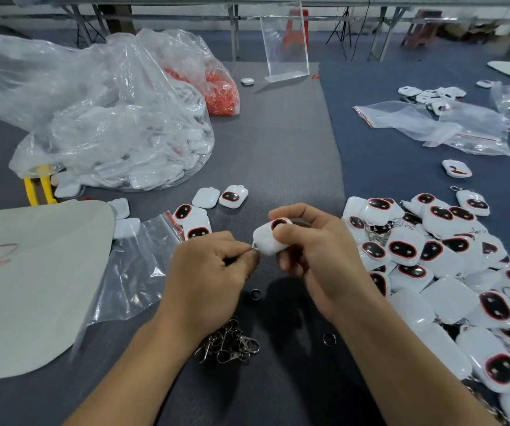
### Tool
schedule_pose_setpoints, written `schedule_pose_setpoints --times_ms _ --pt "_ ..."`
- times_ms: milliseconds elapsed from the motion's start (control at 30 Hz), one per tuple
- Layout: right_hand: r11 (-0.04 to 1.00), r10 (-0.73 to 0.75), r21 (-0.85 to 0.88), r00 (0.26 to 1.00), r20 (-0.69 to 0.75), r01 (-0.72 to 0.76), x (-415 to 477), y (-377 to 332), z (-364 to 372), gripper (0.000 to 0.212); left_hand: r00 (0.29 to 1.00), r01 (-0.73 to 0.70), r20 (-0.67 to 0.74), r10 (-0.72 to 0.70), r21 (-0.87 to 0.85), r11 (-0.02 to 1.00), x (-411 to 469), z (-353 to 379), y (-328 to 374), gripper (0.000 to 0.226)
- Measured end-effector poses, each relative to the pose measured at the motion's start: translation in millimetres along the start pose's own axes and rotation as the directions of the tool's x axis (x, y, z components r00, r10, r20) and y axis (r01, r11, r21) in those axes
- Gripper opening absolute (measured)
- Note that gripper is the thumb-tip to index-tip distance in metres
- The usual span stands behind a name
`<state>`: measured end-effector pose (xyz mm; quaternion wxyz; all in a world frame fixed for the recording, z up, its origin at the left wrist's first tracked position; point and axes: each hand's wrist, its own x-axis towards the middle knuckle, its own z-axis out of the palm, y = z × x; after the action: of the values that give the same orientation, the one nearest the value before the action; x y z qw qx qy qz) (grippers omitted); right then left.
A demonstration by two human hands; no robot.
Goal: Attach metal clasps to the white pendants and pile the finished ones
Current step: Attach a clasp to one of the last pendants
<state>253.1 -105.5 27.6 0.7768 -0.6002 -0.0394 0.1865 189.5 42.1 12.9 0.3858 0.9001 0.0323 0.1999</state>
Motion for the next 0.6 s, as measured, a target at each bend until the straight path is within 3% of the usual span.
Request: schedule_pose_setpoints --times_ms 67,133,200,300,400,500,600 --pt "0.962 -0.173 -0.215 0.985 0.001 0.169 -2.0 3.1 1.3 0.024 0.996 -0.089 0.040 0.082 0.226 0.970 -1.7 1.0 -0.7 0.030" --pt "0.836 -0.316 -0.456 0.947 0.052 0.304 -4.4 6.6 3.3 0.023 0.987 -0.158 0.075 0.140 0.359 0.920 -1.1 0.2 -2.4 0.028" --pt "0.802 -0.344 -0.498 0.937 0.068 0.331 -6.2 8.2 6.3 0.021 0.988 -0.155 0.058 0.143 0.374 0.914 -2.5 0.5 -4.0 0.025" --pt "0.974 -0.160 -0.169 0.985 -0.059 0.148 -3.5 3.5 5.3 0.020 0.999 0.027 -0.020 -0.026 0.052 0.998 -3.4 3.9 -1.0 0.017" --pt "0.997 0.058 0.055 0.995 -0.076 -0.054 -0.7 -2.0 -0.3 0.019 0.988 0.152 0.008 -0.157 -0.300 0.942 0.2 4.6 3.2 0.014" --pt "0.982 0.131 0.143 0.990 -0.042 -0.124 1.1 -2.2 -2.2 0.021 0.979 0.203 0.085 -0.184 -0.408 0.890 1.8 2.8 2.6 0.020" --pt "0.981 0.124 0.153 0.992 -0.036 -0.117 2.2 -1.6 -2.5 0.022 0.972 0.235 0.109 -0.208 -0.477 0.847 2.7 4.0 3.9 0.010"
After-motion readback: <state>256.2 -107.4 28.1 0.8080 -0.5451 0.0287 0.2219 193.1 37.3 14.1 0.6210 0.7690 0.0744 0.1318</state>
